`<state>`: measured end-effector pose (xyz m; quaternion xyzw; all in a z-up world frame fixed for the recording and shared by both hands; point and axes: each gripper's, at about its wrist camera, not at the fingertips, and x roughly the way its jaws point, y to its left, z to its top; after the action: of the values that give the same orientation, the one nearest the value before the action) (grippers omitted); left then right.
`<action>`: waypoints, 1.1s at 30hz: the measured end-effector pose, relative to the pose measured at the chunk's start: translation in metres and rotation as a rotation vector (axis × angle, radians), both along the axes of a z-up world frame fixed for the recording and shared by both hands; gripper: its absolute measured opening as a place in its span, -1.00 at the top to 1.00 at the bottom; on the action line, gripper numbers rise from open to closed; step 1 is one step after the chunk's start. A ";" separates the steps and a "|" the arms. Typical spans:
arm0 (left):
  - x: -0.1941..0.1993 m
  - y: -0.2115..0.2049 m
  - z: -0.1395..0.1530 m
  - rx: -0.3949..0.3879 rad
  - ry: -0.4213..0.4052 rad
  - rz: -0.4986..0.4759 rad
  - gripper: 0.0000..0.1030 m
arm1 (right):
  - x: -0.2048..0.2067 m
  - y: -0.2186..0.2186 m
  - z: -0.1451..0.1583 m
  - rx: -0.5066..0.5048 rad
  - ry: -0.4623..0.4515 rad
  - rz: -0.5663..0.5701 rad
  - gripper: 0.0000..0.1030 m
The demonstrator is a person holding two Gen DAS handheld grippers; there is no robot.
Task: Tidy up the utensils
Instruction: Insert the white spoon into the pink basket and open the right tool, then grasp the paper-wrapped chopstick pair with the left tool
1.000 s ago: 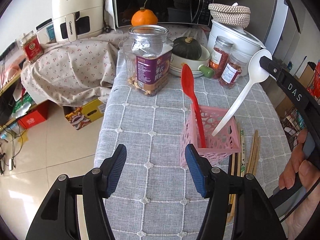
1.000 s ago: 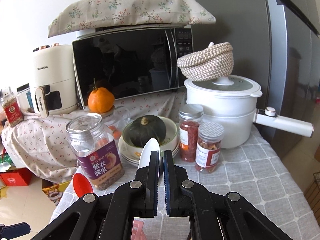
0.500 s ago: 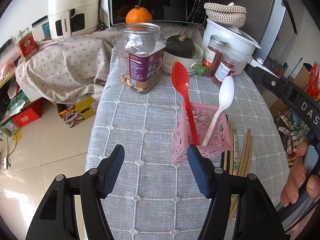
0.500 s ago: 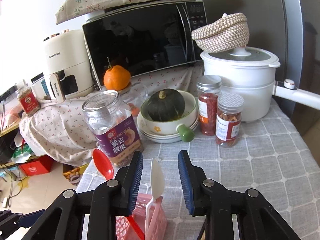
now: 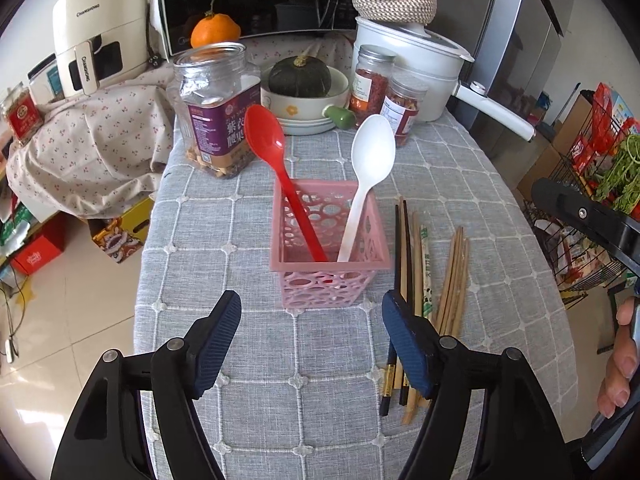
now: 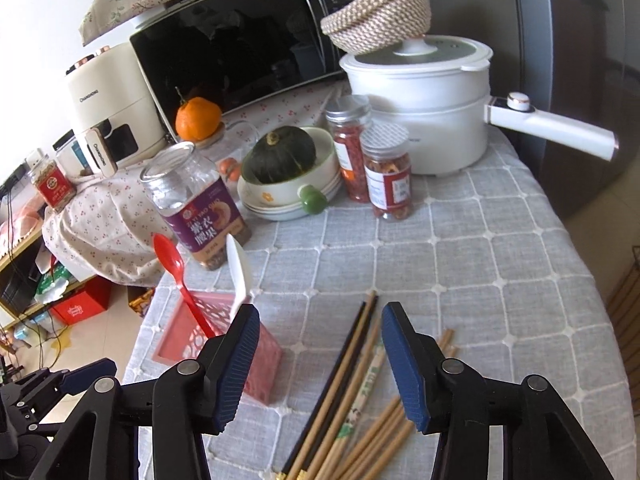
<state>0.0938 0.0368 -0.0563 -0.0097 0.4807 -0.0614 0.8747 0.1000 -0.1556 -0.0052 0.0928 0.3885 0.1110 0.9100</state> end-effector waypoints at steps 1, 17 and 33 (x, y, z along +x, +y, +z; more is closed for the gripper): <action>-0.001 -0.006 -0.001 0.004 0.005 -0.012 -0.48 | -0.001 -0.006 -0.002 -0.006 0.014 -0.006 -0.17; 0.015 -0.113 -0.033 -0.069 0.186 -0.221 0.19 | -0.002 -0.097 -0.051 -0.001 0.288 -0.119 -0.31; 0.102 -0.149 -0.094 0.030 0.304 -0.147 0.81 | 0.005 -0.117 -0.061 0.009 0.336 -0.113 -0.31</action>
<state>0.1959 -0.1117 -0.1503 0.0292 0.6076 -0.1159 0.7852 0.1055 -0.2723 -0.0666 0.1357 0.5287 0.0443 0.8367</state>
